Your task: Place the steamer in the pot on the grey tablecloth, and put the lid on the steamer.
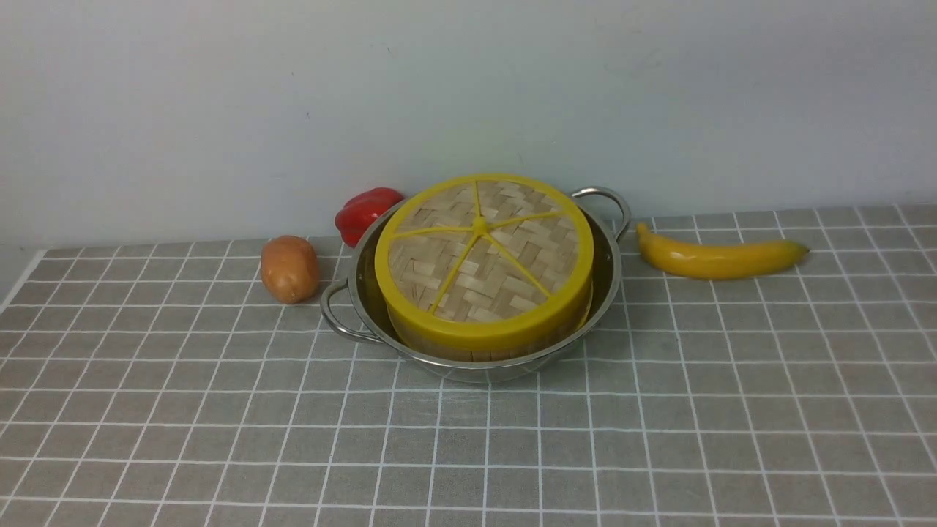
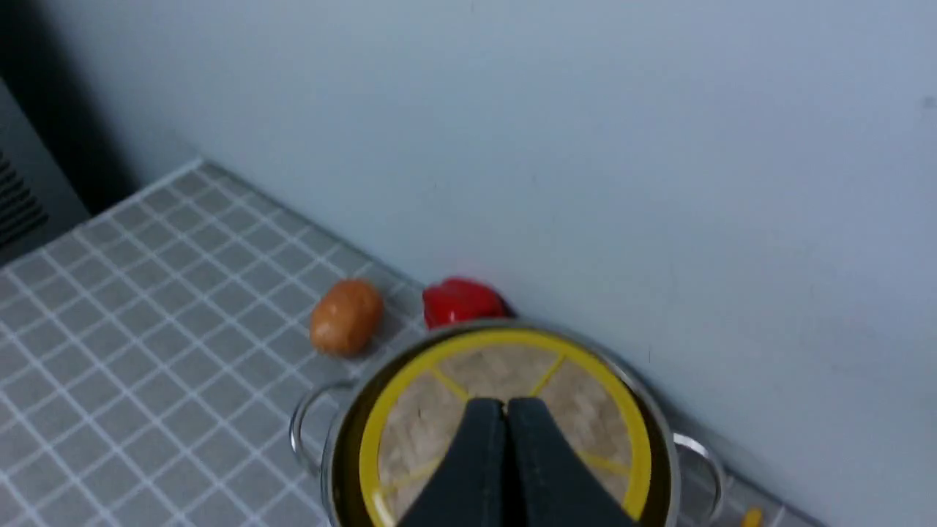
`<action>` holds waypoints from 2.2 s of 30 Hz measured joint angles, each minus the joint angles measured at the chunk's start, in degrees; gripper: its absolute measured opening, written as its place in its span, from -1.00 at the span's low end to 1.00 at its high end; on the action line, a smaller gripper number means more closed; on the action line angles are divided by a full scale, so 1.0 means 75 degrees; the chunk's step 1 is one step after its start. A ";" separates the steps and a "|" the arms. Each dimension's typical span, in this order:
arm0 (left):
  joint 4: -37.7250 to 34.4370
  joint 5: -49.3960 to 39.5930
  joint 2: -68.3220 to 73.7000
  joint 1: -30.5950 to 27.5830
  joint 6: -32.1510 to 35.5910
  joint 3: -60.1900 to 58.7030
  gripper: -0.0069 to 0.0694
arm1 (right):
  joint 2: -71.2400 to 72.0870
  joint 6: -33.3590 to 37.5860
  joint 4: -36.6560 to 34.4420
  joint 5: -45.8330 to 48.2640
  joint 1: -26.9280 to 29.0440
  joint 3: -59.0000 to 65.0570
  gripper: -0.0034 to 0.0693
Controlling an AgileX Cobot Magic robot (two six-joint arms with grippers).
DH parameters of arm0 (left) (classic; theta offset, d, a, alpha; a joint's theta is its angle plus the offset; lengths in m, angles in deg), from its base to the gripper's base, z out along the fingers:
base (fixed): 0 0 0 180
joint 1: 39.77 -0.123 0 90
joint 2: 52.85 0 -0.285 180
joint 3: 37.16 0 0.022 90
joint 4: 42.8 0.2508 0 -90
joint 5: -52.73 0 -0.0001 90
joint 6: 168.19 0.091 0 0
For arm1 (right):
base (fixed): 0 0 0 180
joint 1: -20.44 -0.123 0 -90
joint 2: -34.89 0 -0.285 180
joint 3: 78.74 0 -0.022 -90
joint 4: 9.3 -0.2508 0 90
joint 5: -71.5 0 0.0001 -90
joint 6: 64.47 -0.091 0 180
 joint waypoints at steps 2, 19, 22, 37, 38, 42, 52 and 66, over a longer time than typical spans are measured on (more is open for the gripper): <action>0.0000 0.0031 -0.0008 0.0000 -0.0133 -0.0072 -0.79 | 0.0863 -0.0049 0.0000 -0.0638 0.0000 0.1733 -0.94; -0.0007 0.0197 -0.0008 0.0000 -0.0801 -0.0550 -0.68 | 0.3711 -0.1417 0.0248 -0.6838 0.0000 0.9846 -0.92; -0.0007 0.0197 -0.0008 0.0000 -0.0801 -0.0550 -0.65 | 0.3711 -0.1455 0.0248 -0.6900 0.0000 0.9851 -0.91; 0.0007 0.0202 -0.0008 0.0000 -0.0832 -0.0550 -0.59 | 0.4439 -0.0952 0.0756 -0.6967 0.0804 0.9932 -0.78; 0.0026 0.0202 -0.0008 0.0000 -0.0832 -0.0550 -0.59 | 0.4752 -0.0905 0.0802 -0.7012 0.1137 1.0042 -0.77; 0.0061 0.0202 -0.0008 0.0000 -0.0832 -0.0550 -0.57 | 0.6269 -0.0870 0.0951 -0.7202 0.2428 1.0880 -0.71; 0.0061 0.0212 -0.0008 0.0000 -0.0839 -0.0550 -0.54 | 0.9969 -0.0870 0.0647 -0.7836 0.4295 1.3755 -0.57; 0.0086 0.0220 -0.0008 0.0000 -0.0846 -0.0550 -0.48 | 1.1231 -0.1040 -0.0059 -0.7823 0.4535 1.4556 -0.46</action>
